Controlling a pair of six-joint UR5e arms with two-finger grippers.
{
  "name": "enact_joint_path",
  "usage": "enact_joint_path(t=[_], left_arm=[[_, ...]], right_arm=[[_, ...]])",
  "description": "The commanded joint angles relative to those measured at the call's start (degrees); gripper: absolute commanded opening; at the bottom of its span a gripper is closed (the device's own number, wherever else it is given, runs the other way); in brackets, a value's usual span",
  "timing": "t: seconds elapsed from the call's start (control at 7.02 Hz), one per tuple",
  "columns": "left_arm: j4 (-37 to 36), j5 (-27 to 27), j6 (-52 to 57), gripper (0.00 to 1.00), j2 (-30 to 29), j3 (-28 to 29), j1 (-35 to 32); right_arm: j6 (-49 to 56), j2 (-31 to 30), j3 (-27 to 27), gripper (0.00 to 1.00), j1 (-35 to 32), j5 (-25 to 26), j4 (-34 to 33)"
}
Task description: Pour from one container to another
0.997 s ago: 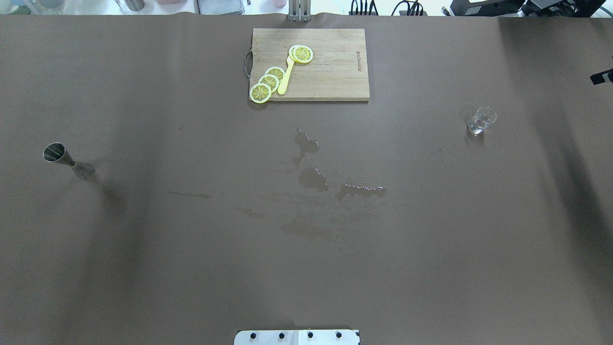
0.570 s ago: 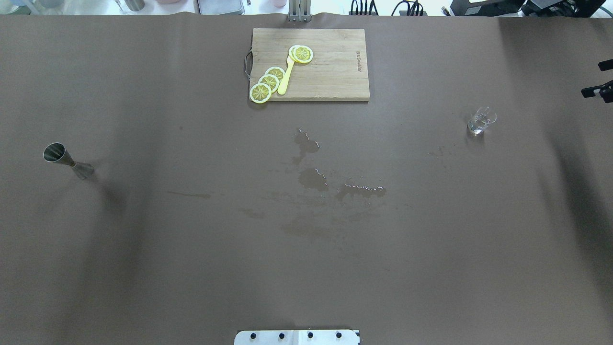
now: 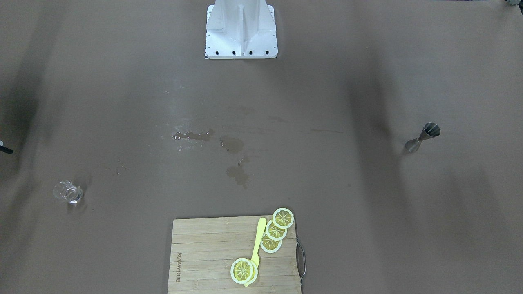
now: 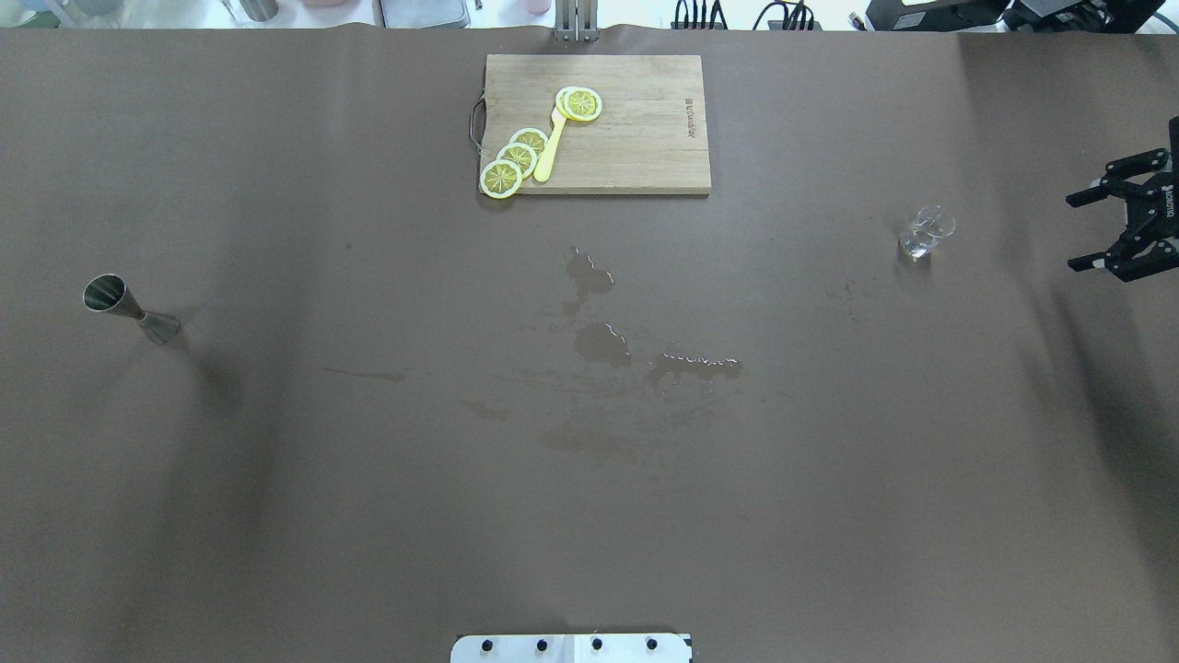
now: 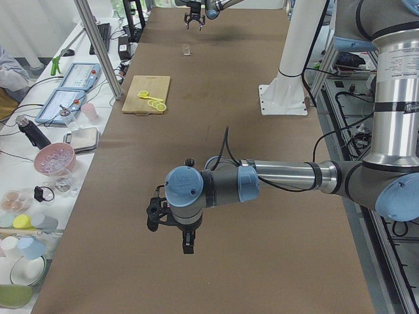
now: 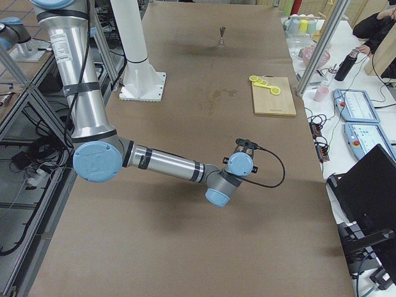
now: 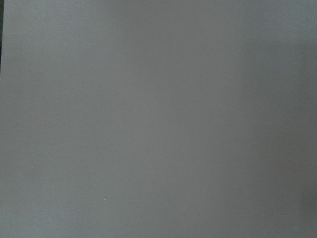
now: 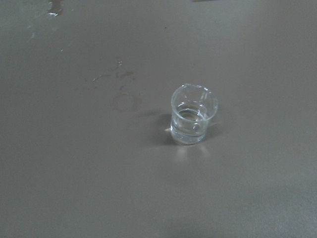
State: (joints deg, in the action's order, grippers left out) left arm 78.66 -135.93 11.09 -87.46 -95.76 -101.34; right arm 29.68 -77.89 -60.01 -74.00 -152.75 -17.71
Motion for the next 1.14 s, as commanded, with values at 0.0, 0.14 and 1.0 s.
enact_joint_path(t=[0.0,0.14,1.0], left_arm=[[0.00,0.05,-0.01,0.98,0.01,-0.04,0.00],[0.00,0.05,-0.01,0.98,0.01,-0.04,-0.09],[4.11,-0.21,0.34,0.98,-0.60,-0.92,0.53]], right_arm=[[6.36,0.54,1.38,1.00,0.44,-0.45,-0.22],[6.45,2.72,3.22,1.00,0.35,-0.01,-0.22],[6.18,10.74,9.56,1.00,5.09,0.78,-0.92]])
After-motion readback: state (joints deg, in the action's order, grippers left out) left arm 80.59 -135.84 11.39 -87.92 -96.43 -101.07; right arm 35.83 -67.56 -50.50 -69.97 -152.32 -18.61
